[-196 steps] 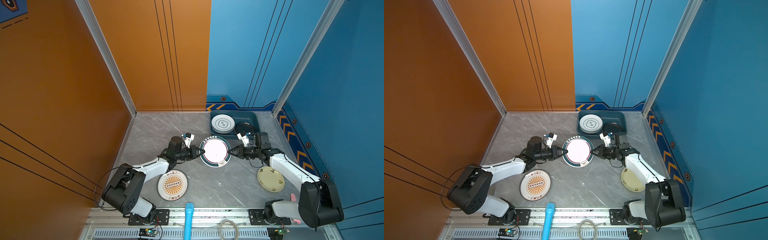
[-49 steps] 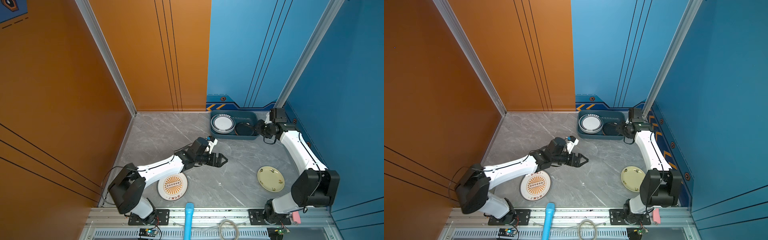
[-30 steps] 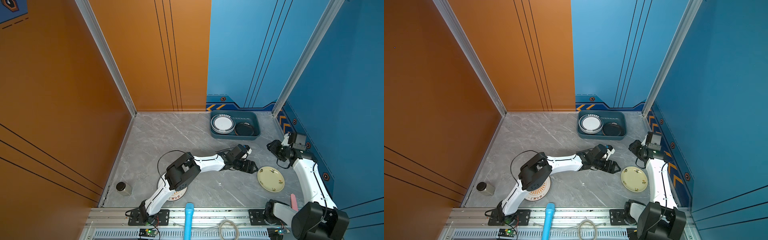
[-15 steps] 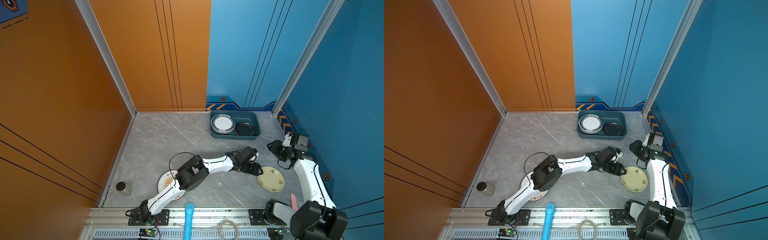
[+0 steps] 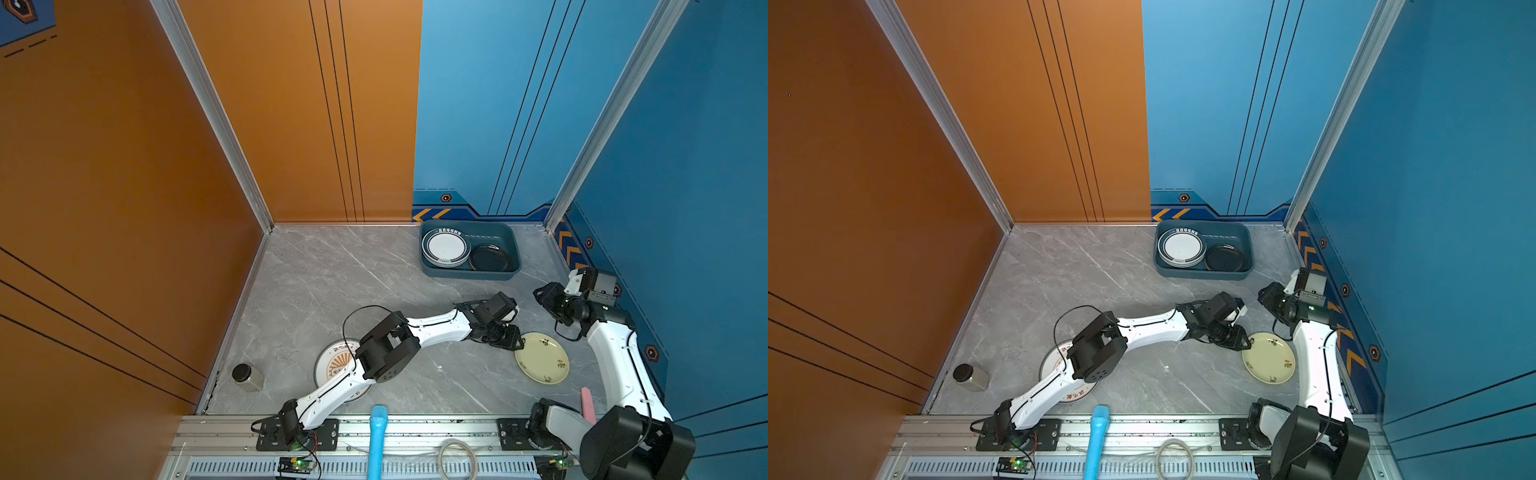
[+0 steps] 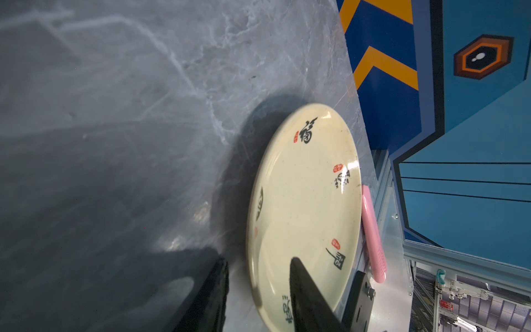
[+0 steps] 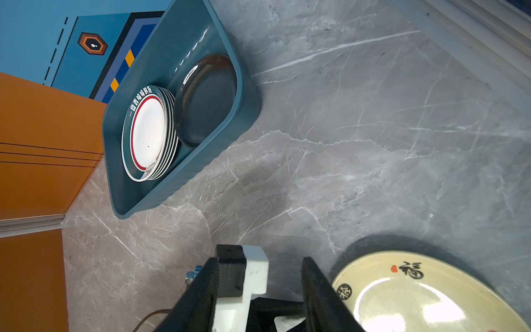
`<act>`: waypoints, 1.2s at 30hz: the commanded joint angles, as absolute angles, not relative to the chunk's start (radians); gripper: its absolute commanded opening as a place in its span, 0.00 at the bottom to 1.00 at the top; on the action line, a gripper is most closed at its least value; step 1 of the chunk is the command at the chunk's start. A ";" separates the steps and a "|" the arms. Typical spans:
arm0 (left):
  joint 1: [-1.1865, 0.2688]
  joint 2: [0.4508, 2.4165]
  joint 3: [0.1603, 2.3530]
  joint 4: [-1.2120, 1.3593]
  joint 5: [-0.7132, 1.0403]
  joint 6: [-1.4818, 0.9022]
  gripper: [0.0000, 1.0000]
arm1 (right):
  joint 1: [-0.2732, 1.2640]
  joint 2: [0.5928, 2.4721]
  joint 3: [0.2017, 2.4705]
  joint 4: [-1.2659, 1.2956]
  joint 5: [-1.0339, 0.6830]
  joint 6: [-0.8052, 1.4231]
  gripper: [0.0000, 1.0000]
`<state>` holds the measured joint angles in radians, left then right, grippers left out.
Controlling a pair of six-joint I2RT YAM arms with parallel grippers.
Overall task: Place the plates into the plastic bin on the countertop
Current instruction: 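Reach the left gripper to the cream plate and drag it toward the table center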
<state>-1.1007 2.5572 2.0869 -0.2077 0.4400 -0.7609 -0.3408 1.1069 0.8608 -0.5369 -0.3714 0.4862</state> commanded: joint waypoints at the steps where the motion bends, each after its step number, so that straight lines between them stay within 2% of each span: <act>1: -1.118 2.608 2.115 -0.272 0.464 -0.762 0.38 | -0.349 1.087 0.850 -0.515 -0.385 0.474 0.49; 5: -1.122 2.633 2.151 -0.290 0.472 -0.762 0.35 | -0.348 1.087 0.845 -0.514 -0.386 0.472 0.49; 13: -1.121 2.663 2.180 -0.317 0.477 -0.751 0.22 | -0.348 1.085 0.839 -0.512 -0.387 0.471 0.49; 20: -1.113 2.651 2.157 -0.328 0.472 -0.738 0.00 | -0.345 1.083 0.828 -0.506 -0.393 0.472 0.49; 24: -1.101 2.610 2.108 -0.329 0.466 -0.719 0.00 | -0.344 1.078 0.822 -0.507 -0.392 0.464 0.49; 28: -1.077 2.518 1.982 -0.293 0.456 -0.696 0.00 | -0.341 1.073 0.819 -0.511 -0.393 0.459 0.49; 36: -0.944 2.175 1.513 -0.117 0.440 -0.673 0.00 | -0.287 1.074 0.818 -0.499 -0.394 0.451 0.49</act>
